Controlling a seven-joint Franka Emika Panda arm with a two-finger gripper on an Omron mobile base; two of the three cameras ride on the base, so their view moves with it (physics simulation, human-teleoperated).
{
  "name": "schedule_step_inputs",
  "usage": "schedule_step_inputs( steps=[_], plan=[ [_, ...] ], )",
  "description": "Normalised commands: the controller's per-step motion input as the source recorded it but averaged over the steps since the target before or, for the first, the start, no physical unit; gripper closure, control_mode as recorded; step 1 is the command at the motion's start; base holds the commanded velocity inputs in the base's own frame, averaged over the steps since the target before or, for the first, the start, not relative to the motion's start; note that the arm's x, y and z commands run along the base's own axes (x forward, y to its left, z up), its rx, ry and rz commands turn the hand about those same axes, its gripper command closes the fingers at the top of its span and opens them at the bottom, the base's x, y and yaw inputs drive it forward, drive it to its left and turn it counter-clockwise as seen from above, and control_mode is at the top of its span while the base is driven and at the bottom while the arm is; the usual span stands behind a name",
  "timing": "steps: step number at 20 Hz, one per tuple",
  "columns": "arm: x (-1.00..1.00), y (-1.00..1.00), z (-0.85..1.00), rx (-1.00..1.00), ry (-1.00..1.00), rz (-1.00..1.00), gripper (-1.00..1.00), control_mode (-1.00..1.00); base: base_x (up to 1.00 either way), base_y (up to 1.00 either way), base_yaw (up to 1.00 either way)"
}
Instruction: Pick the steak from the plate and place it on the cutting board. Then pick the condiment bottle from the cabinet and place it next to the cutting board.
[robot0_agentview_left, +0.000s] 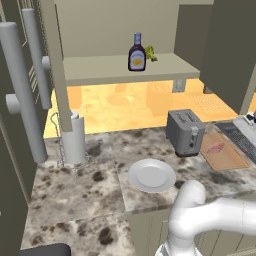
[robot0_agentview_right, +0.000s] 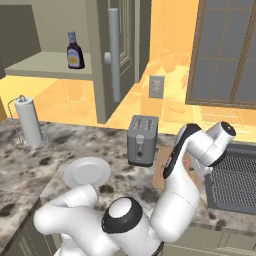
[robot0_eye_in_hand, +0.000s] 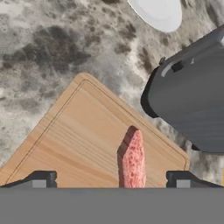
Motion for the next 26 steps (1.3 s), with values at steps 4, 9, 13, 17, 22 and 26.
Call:
schedule_step_inputs(
  steps=[4, 9, 13, 17, 22, 26],
  plan=[
    [-0.74, 0.07, 0.00, 0.10, -0.15, -0.12, -1.00, -1.00, 0.00, 0.00, 0.00],
    [-0.82, 0.19, 0.00, 0.09, -0.17, -0.11, -1.00, -1.00, 0.00, 0.00, 0.00],
    [-0.78, 0.31, 0.00, 0.08, -0.10, -0.09, -1.00, -1.00, 0.00, 0.00, 0.00],
    [-0.71, 0.39, 0.00, 0.08, -0.05, -0.05, -1.00, -1.00, 0.00, 0.00, 0.00],
    [-0.71, 0.48, 0.00, 0.06, 0.00, -0.05, -1.00, -1.00, 0.00, 0.00, 0.00],
    [-0.52, 0.33, 0.00, 0.07, 0.06, -0.08, -1.00, -1.00, 0.00, 0.00, 0.00]
  ],
)
